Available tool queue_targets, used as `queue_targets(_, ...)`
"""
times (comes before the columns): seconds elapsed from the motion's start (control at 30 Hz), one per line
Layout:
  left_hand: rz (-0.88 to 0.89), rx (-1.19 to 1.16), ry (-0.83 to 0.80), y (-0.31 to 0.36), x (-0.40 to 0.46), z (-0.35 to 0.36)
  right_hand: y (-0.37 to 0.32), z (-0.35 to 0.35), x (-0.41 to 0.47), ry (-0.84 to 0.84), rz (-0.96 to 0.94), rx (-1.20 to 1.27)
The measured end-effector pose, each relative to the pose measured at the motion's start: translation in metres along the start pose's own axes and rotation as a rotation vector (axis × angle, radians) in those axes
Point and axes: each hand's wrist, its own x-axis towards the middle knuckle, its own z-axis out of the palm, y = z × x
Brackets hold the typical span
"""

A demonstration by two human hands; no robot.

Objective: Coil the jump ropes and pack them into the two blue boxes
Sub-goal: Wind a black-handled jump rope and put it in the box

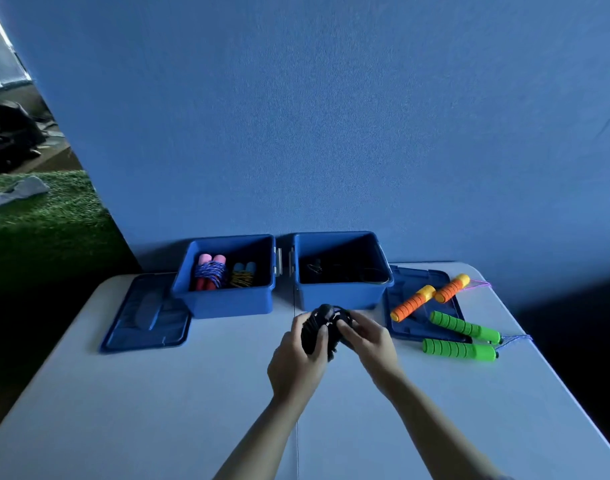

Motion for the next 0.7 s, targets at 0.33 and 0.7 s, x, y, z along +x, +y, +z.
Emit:
queue_targets(0.33, -0.116, -0.077, -0.172, -0.001, -0.001, 0.008, 0.011, 0.007, -0.010, 0.078, 0.017, 0.229)
queue_targets(0.7, -0.085, -0.193, -0.312, -0.008, -0.006, 0.010, 0.018, 0.003, -0.017, 0.005, 0.095, 0.400)
